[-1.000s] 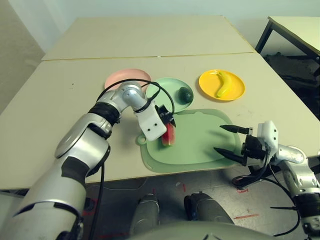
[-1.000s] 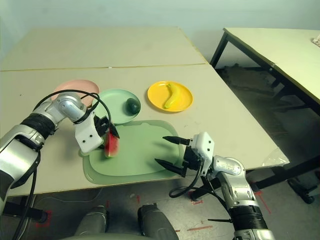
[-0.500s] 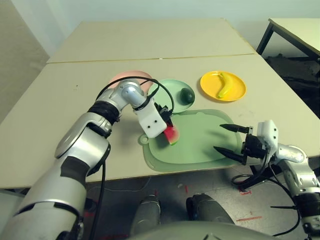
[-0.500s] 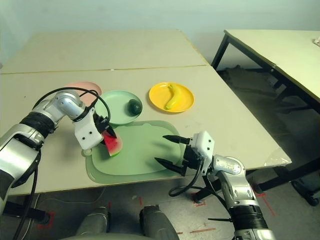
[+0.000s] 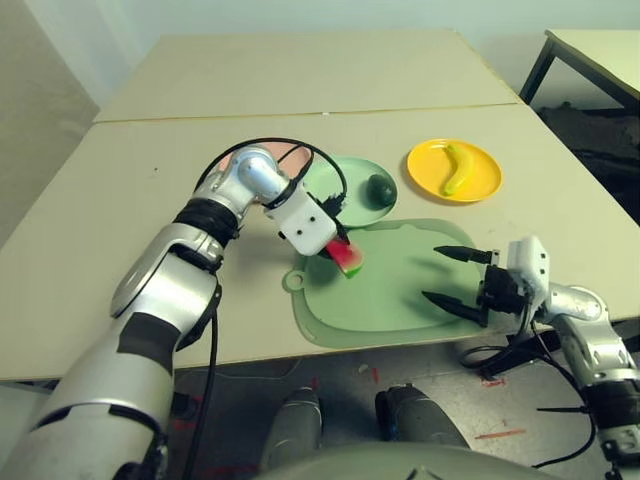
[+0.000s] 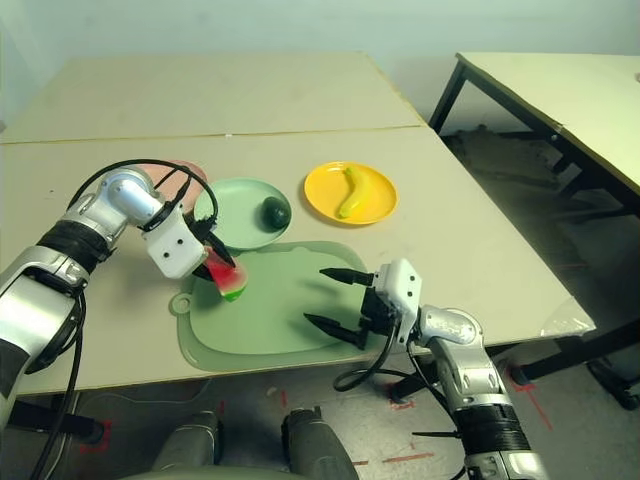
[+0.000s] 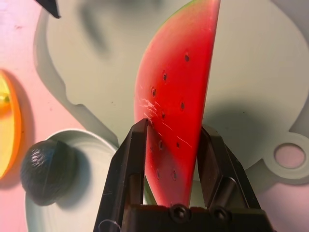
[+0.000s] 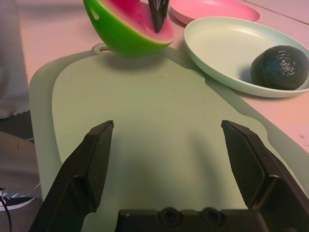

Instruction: Place the fruits into color-matched plates.

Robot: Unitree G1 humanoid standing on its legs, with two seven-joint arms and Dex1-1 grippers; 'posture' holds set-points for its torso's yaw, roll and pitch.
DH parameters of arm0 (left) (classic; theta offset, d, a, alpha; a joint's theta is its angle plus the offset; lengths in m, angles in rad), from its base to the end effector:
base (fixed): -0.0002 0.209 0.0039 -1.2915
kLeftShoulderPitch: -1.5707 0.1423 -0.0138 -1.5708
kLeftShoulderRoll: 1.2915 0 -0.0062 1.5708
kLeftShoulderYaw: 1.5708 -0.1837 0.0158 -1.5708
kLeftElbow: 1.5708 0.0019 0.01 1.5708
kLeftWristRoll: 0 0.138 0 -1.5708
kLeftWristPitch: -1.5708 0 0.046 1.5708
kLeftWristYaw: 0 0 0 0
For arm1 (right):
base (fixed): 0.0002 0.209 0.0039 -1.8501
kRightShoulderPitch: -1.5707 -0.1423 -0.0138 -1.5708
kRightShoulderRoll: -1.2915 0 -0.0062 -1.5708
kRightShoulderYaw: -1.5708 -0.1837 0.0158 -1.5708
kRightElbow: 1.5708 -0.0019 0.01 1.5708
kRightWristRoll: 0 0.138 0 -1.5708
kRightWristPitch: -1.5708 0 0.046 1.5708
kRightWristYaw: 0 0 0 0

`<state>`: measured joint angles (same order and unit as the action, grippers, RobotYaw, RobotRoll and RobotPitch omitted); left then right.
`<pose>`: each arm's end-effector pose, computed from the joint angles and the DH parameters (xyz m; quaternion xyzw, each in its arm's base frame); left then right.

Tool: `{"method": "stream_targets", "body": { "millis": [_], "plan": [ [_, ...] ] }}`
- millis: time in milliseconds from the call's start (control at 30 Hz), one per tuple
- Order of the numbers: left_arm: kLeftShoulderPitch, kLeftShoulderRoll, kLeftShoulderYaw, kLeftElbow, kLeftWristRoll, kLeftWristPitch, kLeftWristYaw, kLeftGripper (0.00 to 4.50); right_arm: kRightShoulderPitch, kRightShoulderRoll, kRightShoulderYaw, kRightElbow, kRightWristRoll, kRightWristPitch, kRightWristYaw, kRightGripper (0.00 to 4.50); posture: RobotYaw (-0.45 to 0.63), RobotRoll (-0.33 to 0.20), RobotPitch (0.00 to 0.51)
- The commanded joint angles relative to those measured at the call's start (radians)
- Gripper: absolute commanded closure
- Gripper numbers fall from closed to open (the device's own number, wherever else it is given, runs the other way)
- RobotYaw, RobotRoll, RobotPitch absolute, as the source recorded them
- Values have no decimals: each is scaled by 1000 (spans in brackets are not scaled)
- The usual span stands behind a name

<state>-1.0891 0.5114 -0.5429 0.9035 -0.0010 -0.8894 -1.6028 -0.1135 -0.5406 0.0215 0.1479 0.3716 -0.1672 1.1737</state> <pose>0.3428 0.1542 0.2102 0.5552 -0.0526 -0.7335 0.3886 0.2242 -0.2496 0.0780 -0.1086 -0.0092 0.5465 0.8304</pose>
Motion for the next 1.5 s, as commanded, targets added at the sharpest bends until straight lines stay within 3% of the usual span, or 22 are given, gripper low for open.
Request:
{"method": "stream_targets", "body": {
  "millis": [33,200,300,533,767,1033,1333,1500],
  "plan": [
    [-9,23,25,-29,-13,26,-12,2979,-5,16,-3,7,-2,12,-26,0,-62,0,63],
    [-42,66,82,22,23,52,31,2979,-1,57,-49,-5,27,42,-118,0,-37,0,67],
    [-85,114,76,128,139,16,142,2979,21,80,-50,-20,27,59,-155,0,-24,0,68],
    [-190,209,22,323,428,82,558,2980,83,119,-28,-87,22,86,-191,0,-7,0,72],
    [-222,198,-14,397,601,216,952,2980,82,110,-28,-102,21,108,-181,0,-10,0,77],
    [-191,153,-21,446,671,365,1109,2980,89,95,-30,-113,19,115,-179,0,-15,0,82],
    [-110,137,-20,463,693,422,1155,2980,100,92,-30,-130,19,127,-186,0,-38,0,96],
    [-87,129,-18,462,692,428,1169,1285,110,92,-31,-146,19,135,-194,0,-41,0,101]
  ]
}}
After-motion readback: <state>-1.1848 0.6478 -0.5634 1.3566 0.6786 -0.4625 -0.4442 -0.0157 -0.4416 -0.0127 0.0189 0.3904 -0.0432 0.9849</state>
